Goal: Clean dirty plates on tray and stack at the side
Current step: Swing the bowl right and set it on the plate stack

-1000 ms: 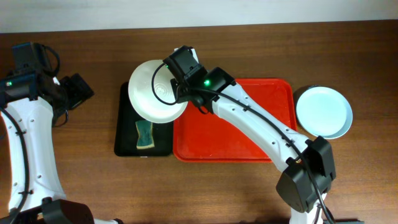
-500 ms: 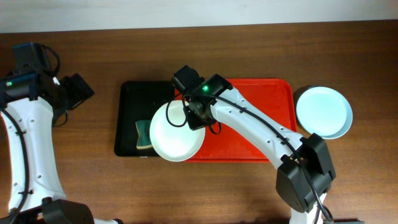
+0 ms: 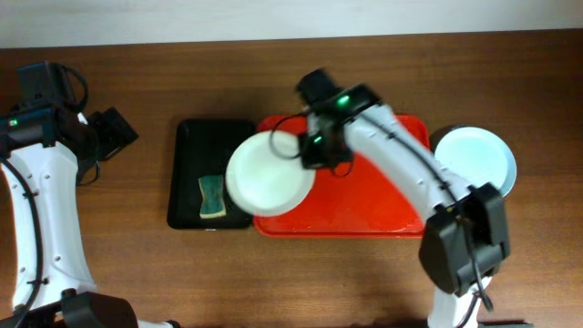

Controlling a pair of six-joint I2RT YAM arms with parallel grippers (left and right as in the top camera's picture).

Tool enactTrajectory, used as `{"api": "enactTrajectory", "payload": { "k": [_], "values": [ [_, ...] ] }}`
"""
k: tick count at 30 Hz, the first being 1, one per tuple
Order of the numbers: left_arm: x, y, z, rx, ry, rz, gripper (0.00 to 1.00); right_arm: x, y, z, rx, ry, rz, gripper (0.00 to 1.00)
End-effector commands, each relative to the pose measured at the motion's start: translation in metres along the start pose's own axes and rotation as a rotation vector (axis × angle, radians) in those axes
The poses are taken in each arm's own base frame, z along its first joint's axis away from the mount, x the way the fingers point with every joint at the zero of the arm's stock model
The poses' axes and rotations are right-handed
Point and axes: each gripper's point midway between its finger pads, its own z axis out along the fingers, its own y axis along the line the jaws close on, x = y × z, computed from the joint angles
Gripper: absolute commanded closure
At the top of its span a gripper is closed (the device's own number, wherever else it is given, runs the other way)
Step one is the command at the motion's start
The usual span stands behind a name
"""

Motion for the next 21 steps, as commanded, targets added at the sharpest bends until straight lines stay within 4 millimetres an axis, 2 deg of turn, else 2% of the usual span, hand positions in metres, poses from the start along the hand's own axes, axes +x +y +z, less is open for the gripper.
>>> {"api": "enactTrajectory", "payload": {
  "k": [1,4,6,8,12,14,17,18,21],
  "values": [
    [0.0,0.0,0.0,0.006,0.004,-0.012,0.01,-0.023,-0.053,-0.017,-0.076,-0.016,0.182,0.96],
    [0.0,0.0,0.0,0.005,0.004,-0.012,0.01,-0.034,-0.095,-0.028,-0.065,-0.045,0.284,0.96],
    [0.0,0.0,0.0,0.006,0.004,-0.012,0.01,-0.037,-0.138,-0.036,-0.051,-0.059,0.387,0.96],
    [0.0,0.0,0.0,0.005,0.004,-0.012,0.01,-0.033,-0.171,-0.039,-0.036,-0.06,0.466,0.96],
    [0.0,0.0,0.0,0.006,0.004,-0.012,0.01,-0.014,-0.225,-0.038,-0.024,-0.036,0.614,0.96],
    [0.0,0.0,0.0,0.005,0.004,-0.012,0.01,0.004,-0.253,-0.031,-0.022,-0.013,0.682,0.96],
    [0.0,0.0,0.0,0.006,0.004,-0.012,0.01,0.02,-0.282,-0.026,-0.024,-0.007,0.769,0.96],
    [0.0,0.0,0.0,0.006,0.004,-0.012,0.01,0.028,-0.296,-0.028,-0.031,-0.007,0.817,0.96],
    [0.0,0.0,0.0,0.006,0.004,-0.012,0.01,0.035,-0.317,-0.036,-0.069,-0.03,0.894,0.96]
  ]
}}
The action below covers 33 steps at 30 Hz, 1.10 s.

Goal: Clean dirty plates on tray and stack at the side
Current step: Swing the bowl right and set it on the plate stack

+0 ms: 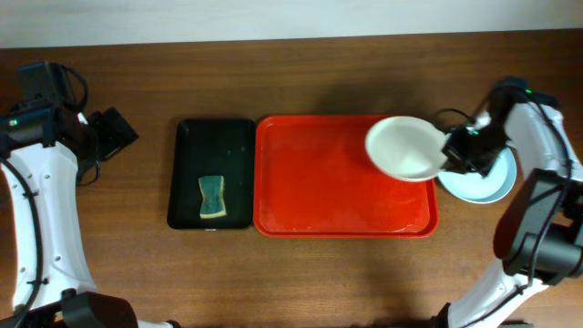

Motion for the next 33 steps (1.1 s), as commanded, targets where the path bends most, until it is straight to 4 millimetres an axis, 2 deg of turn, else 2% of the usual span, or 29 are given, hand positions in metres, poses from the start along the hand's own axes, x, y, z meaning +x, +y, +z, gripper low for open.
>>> {"api": "enactTrajectory", "payload": {
  "k": [1,4,9,13,17,29,33],
  "values": [
    [0.0,0.0,0.0,0.006,0.004,-0.012,0.01,-0.013,-0.019,-0.012,-0.082,-0.007,0.085,0.96],
    [0.0,0.0,0.0,0.006,0.004,-0.012,0.01,-0.021,-0.033,-0.02,-0.139,-0.012,0.147,0.96],
    [0.0,0.0,0.0,0.006,0.004,-0.012,0.01,-0.034,-0.081,-0.034,-0.146,-0.044,0.273,0.96],
    [0.0,0.0,0.0,0.006,0.004,-0.012,0.01,-0.034,-0.12,-0.037,-0.036,-0.064,0.339,0.96],
    [0.0,0.0,0.0,0.005,0.004,-0.012,0.01,-0.031,-0.144,-0.036,0.074,-0.074,0.357,0.96],
    [0.0,0.0,0.0,0.005,0.004,-0.012,0.01,-0.026,-0.143,-0.03,0.07,-0.053,0.361,0.96],
    [0.0,0.0,0.0,0.006,0.004,-0.012,0.01,-0.024,-0.138,-0.026,0.077,-0.047,0.343,0.93]
  ]
}}
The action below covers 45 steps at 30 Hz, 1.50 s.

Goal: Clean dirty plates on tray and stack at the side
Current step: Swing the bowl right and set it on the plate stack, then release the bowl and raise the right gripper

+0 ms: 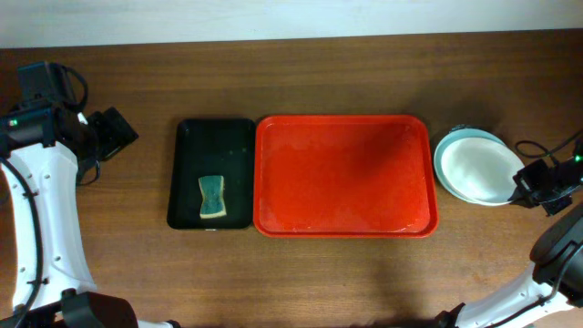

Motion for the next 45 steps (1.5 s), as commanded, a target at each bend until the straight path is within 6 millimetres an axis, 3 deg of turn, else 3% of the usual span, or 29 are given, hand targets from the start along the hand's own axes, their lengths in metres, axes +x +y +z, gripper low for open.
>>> {"api": "enactTrajectory", "payload": {
  "k": [1,4,9,11,13,15,19,22,30,34,38,39,40,45],
  "values": [
    [0.0,0.0,0.0,0.006,0.004,-0.012,0.01,0.005,0.004,0.005,0.024,0.005,-0.032,0.89],
    [0.0,0.0,0.0,0.006,0.003,-0.012,0.01,0.007,0.01,0.006,0.025,0.004,-0.051,0.83],
    [0.0,0.0,0.0,0.006,0.004,-0.012,0.01,0.01,0.015,0.008,0.052,-0.007,-0.085,0.45],
    [0.0,0.0,0.0,0.006,0.003,-0.012,0.01,0.011,0.017,0.009,0.057,-0.007,-0.094,0.25],
    [0.0,0.0,0.0,0.006,0.004,-0.012,0.01,0.015,0.02,0.01,0.057,0.004,-0.155,0.17],
    [0.0,0.0,0.0,0.006,0.004,-0.012,0.01,0.019,0.025,0.011,0.062,0.012,-0.216,0.18],
    [0.0,0.0,0.0,0.006,0.004,-0.012,0.01,0.031,0.041,0.015,0.077,0.021,-0.339,0.36],
    [0.0,0.0,0.0,0.006,0.003,-0.012,0.01,0.041,0.051,0.019,0.146,0.009,-0.414,0.36],
    [0.0,0.0,0.0,0.006,0.004,-0.012,0.01,0.093,0.102,0.035,0.307,-0.037,-0.704,0.36],
    [0.0,0.0,0.0,0.006,0.003,-0.012,0.01,0.128,0.126,0.044,0.328,-0.037,-0.838,0.36],
    [0.0,0.0,0.0,0.006,0.003,-0.012,0.01,0.156,0.145,0.053,0.332,-0.032,-1.039,0.5],
    [0.0,0.0,0.0,0.006,0.003,-0.012,0.01,0.164,0.15,0.055,0.333,-0.032,-1.079,0.43],
    [0.0,0.0,0.0,0.006,0.003,-0.012,0.01,0.168,0.151,0.056,0.333,-0.03,-1.088,0.01],
    [0.0,0.0,0.0,0.006,0.003,-0.012,0.01,0.188,0.16,0.06,0.335,-0.029,-1.149,0.02]
  ]
}}
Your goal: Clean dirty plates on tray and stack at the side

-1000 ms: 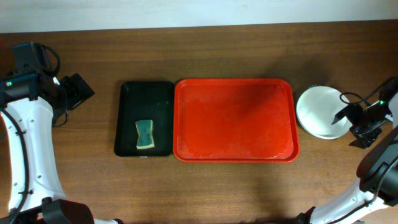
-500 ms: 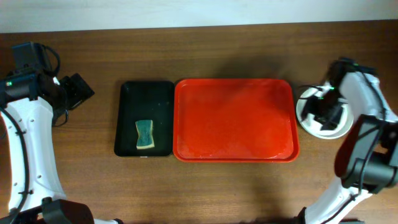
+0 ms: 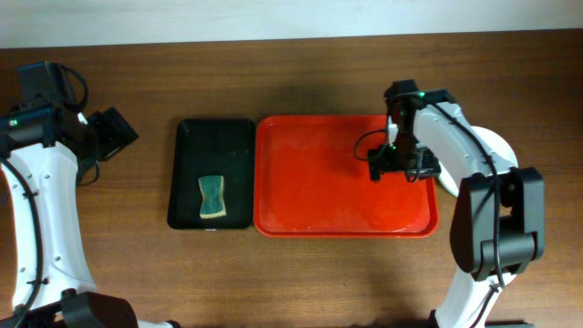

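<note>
The red tray [image 3: 310, 191] holds no plates. To its right, on the table, sits the stack of white plates [image 3: 501, 153], largely covered by my right arm. My right gripper [image 3: 376, 165] hovers over the right part of the tray, pointing left, with nothing between its fingers. My left gripper [image 3: 117, 133] hangs over the table at the far left, away from both trays, and looks open and empty.
A black tray [image 3: 232, 137] stands just left of the red one, with a green-and-yellow sponge [image 3: 211, 197] lying in its lower half. The wall edge runs along the far side of the table.
My right gripper has let go of the plate on the stack at the right and now sits over the right part of the red tray. The left arm has not moved.
My right gripper held a white plate over the seam between the black and red trays. Then it held the plate at the tray's right edge, then on the stack beside the tray. Now it is over the tray again, empty-handed.
</note>
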Controlling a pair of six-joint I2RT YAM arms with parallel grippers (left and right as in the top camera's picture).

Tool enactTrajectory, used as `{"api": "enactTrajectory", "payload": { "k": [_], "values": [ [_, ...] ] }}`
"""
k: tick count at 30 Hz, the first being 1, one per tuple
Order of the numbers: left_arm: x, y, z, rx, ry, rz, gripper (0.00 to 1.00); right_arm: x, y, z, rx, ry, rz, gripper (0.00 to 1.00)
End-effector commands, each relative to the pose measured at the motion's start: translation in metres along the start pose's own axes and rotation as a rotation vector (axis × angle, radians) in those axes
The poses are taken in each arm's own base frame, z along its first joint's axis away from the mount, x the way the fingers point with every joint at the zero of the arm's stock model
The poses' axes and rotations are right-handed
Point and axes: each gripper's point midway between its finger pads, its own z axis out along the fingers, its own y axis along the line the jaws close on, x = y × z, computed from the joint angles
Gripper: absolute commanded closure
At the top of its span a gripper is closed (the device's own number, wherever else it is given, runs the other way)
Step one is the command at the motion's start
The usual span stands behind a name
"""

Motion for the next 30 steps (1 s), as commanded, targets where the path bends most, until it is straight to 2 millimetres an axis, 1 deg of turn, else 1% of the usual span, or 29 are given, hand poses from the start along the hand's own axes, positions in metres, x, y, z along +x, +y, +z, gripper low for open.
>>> {"api": "enactTrajectory", "payload": {
  "k": [1,5,17,30],
  "values": [
    [0.0,0.0,0.0,0.006,0.004,-0.012,0.01,0.003,0.009,0.002,0.02,0.002,-0.053,0.02],
    [0.0,0.0,0.0,0.005,0.004,-0.012,0.01,0.003,0.012,0.002,0.02,-0.001,-0.059,0.02],
    [0.0,0.0,0.0,0.006,0.004,-0.012,0.01,-0.015,0.015,0.001,0.01,-0.075,-0.056,0.02],
    [0.0,0.0,0.0,0.006,0.004,-0.012,0.01,-0.016,0.015,0.001,0.01,-0.077,-0.056,0.01]
  ]
}}
